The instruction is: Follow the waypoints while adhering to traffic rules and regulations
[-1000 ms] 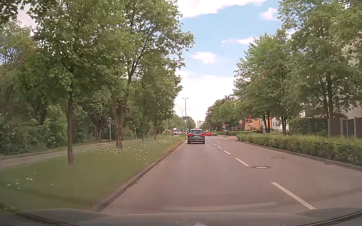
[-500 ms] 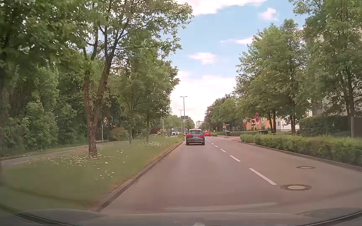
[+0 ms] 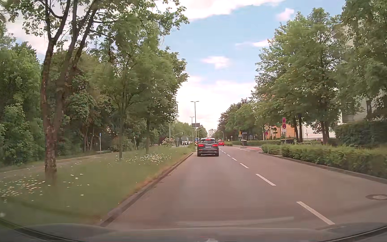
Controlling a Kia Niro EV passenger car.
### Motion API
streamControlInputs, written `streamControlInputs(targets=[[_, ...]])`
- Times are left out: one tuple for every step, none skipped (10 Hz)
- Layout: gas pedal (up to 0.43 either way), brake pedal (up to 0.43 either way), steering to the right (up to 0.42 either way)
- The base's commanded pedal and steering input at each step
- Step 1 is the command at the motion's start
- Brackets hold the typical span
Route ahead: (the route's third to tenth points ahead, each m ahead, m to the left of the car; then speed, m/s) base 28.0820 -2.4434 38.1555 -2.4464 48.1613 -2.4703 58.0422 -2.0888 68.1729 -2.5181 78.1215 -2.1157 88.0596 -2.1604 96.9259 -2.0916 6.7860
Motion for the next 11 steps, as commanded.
streamControlInputs(targets=[[0.0,0.024,-0.001],[0.0,0.024,-0.005],[0.0,0.024,-0.005],[0.0,0.03,-0.002],[0.0,0.037,-0.001],[0.0,0.043,-0.003],[0.0,0.055,-0.006],[0.0,0.061,-0.006],[0.0,0.073,-0.003],[0.0,0.079,-0.003],[0.0,0.085,-0.004]])
